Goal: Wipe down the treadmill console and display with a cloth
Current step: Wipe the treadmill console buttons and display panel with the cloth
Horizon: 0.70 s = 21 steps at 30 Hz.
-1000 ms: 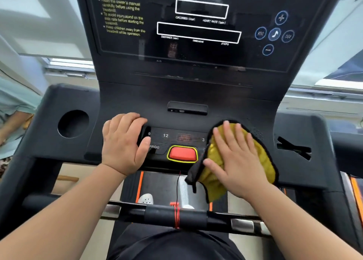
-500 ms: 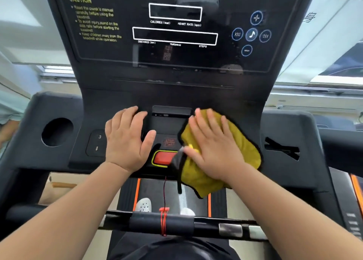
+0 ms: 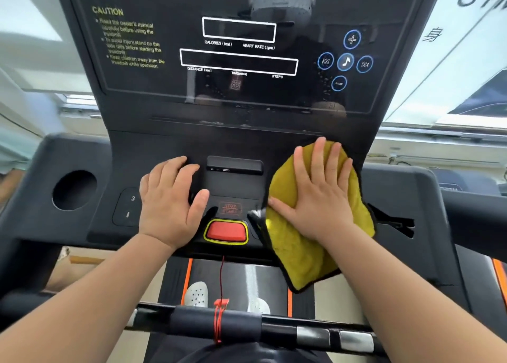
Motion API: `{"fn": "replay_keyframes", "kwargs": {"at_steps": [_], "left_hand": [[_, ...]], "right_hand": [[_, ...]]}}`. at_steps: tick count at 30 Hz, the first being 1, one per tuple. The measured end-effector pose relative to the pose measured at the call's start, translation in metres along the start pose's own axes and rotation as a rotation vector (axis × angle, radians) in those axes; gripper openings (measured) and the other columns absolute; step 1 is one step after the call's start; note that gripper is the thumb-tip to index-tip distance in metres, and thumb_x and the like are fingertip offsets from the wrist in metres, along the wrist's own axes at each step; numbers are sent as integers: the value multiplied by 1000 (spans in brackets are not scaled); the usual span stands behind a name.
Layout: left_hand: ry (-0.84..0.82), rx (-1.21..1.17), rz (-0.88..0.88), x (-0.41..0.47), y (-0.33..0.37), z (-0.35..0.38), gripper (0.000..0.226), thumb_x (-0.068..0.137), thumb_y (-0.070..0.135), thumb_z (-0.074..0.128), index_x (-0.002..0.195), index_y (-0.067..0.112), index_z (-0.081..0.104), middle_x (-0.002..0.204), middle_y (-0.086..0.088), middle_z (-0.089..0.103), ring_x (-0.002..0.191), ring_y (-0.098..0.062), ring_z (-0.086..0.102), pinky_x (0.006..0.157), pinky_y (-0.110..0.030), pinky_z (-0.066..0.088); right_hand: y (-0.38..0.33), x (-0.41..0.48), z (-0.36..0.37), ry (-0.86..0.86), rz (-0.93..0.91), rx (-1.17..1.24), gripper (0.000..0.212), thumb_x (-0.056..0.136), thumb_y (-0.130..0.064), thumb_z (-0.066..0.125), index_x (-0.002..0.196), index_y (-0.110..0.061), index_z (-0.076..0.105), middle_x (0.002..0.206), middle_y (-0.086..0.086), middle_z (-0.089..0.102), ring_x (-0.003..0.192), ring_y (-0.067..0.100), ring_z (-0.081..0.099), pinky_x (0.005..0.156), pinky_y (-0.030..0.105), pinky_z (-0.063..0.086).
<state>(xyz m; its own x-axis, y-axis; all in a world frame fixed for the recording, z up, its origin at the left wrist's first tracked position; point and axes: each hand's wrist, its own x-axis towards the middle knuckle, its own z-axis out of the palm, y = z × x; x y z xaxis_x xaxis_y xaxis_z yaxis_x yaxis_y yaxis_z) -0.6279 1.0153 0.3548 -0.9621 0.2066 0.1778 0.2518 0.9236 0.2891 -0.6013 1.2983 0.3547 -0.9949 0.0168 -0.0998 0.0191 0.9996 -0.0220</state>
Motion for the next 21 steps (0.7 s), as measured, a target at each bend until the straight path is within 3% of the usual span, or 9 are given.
{"fn": "replay_keyframes", "kwargs": {"at_steps": [2, 6, 9, 11, 17, 21], "left_hand": [[-7, 8, -7, 0, 0, 0, 58, 92, 48, 34, 127, 9, 60, 138, -14, 55, 126, -38, 47, 102, -54, 34], [-22, 15, -5, -1, 2, -1, 59, 92, 48, 34, 128, 9, 60, 139, -14, 54, 126, -37, 46, 102, -53, 34], [-15, -2, -8, -1, 3, -3, 59, 91, 47, 35, 128, 9, 60, 139, -13, 55, 126, -37, 46, 102, -53, 34], [-11, -13, -11, -1, 2, -3, 59, 91, 47, 35, 128, 9, 60, 138, -13, 55, 125, -37, 47, 101, -53, 34], [-14, -26, -10, 0, 2, -3, 58, 91, 47, 35, 127, 8, 61, 138, -13, 55, 125, -38, 48, 101, -53, 35], [-11, -36, -5, 1, 1, -3, 59, 91, 47, 36, 127, 8, 61, 138, -14, 55, 124, -38, 48, 100, -53, 35]], "right_hand": [[-7, 3, 0, -3, -50, 2, 107, 86, -88, 21, 162, -23, -15, 166, 12, -33, 150, 41, -34, 120, 61, -21], [-9, -27, 9, -35, -325, -11, 77, 98, -66, 24, 165, -28, 14, 174, 4, 0, 159, 34, -6, 126, 61, -1], [10, -62, 17, -54, -401, 8, 69, 101, -59, 30, 164, -33, 20, 173, -5, 12, 160, 29, 6, 124, 57, 8], [28, -68, 17, -58, -346, 0, 73, 99, -61, 31, 164, -33, 18, 173, -4, 9, 160, 31, 7, 124, 57, 7], [25, -24, 4, -39, -15, 8, 96, 88, -75, 13, 163, -22, -15, 167, 12, -32, 151, 39, -32, 123, 62, -13], [-17, -3, 5, 0, 108, 80, 115, 81, -83, 27, 160, -14, -19, 164, 23, -32, 149, 50, -29, 120, 67, -14]]}}
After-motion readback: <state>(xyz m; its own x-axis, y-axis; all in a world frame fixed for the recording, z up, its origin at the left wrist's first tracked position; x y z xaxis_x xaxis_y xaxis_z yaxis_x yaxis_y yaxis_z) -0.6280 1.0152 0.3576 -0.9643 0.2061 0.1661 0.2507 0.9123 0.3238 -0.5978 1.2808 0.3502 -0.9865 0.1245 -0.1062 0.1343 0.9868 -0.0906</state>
